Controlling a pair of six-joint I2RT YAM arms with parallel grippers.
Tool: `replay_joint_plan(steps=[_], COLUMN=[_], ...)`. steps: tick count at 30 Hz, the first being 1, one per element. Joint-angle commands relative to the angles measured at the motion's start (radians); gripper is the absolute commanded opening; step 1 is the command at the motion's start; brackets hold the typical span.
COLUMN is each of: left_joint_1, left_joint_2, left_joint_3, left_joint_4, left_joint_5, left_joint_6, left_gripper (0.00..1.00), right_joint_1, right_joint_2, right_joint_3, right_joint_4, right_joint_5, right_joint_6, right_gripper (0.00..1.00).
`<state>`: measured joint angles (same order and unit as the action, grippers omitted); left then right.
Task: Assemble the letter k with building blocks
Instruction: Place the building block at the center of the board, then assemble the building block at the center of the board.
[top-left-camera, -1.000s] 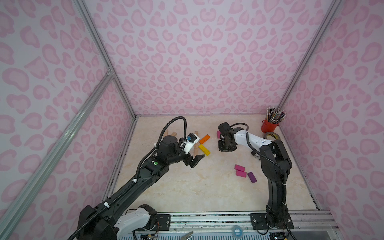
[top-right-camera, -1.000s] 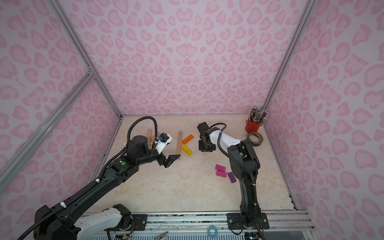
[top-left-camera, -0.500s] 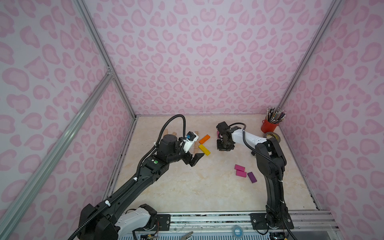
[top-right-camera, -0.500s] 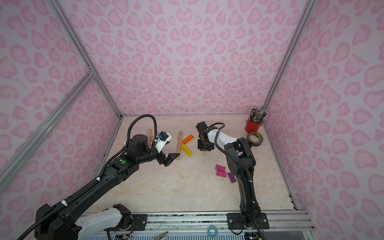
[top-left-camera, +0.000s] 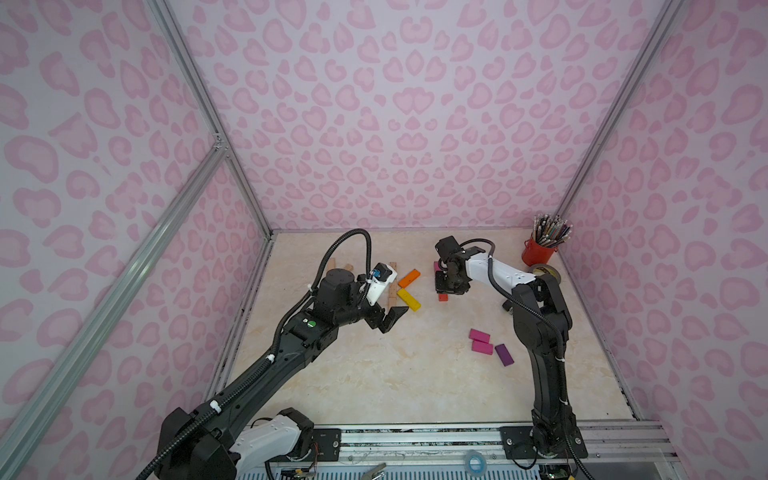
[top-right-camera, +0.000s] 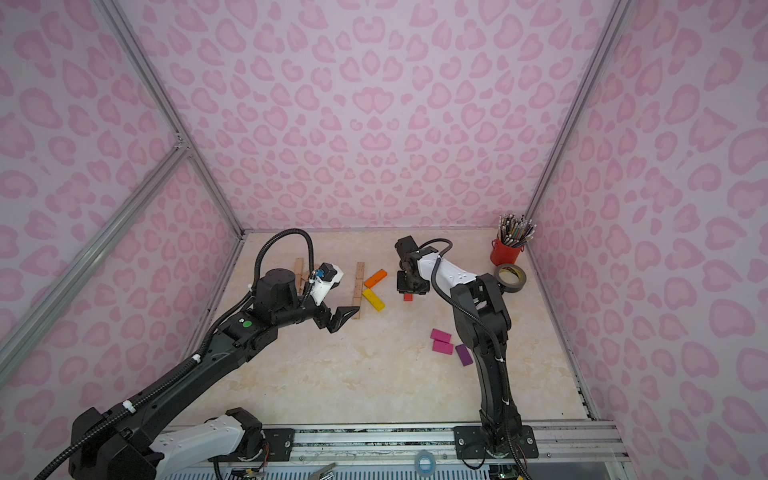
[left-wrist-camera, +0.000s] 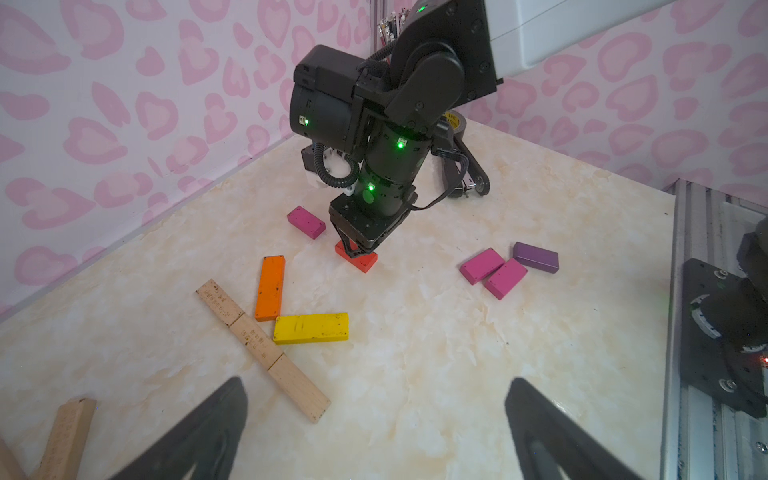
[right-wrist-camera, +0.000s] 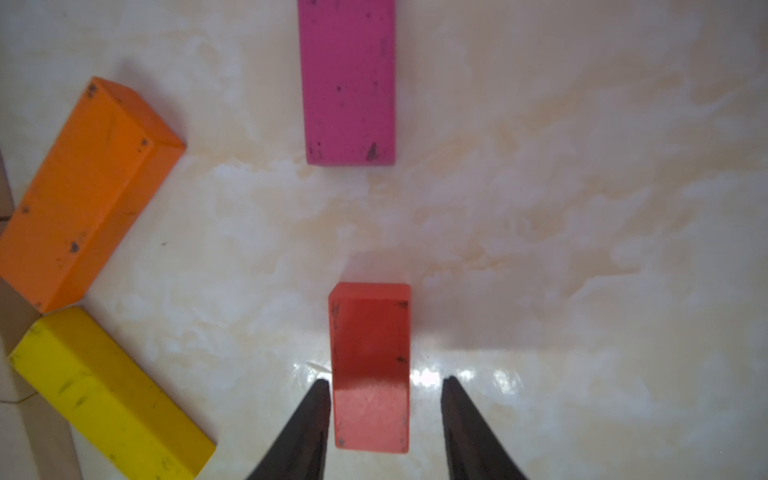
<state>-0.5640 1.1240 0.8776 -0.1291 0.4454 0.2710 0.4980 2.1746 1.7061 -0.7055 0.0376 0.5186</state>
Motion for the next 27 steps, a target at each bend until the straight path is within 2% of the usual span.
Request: replay_joint_plan(steps=[1, 13, 23, 27], left_joint_1=[0.003, 0.009, 0.010, 0.010], left_joint_2=[0.003, 0.011, 0.014, 0.013], left_joint_3=[0.010, 0.011, 0.012, 0.013], left_joint_4=[0.017, 0.014, 0.011, 0.009], left_joint_5=[0.003, 0.004, 0.002, 0.001], left_joint_6=[0.004, 0.007, 0.007, 0.008], left_gripper=[0.99, 0.99, 0.99, 0.99], right_joint_1=[-0.001, -0.001, -0.002, -0.011], right_joint_2=[0.026, 0.070, 0.030, -0.006], right_joint_3=[0.017, 0.058, 0.051, 0.008], right_joint_4=[-0.020, -0.021, -0.022, 0.000], right_joint_5=[0.003, -0.022, -0.022, -0.011], right_joint_6=[-0.011, -0.007, -0.011, -0.006], right_gripper=[0.43, 0.39, 0.38, 0.31])
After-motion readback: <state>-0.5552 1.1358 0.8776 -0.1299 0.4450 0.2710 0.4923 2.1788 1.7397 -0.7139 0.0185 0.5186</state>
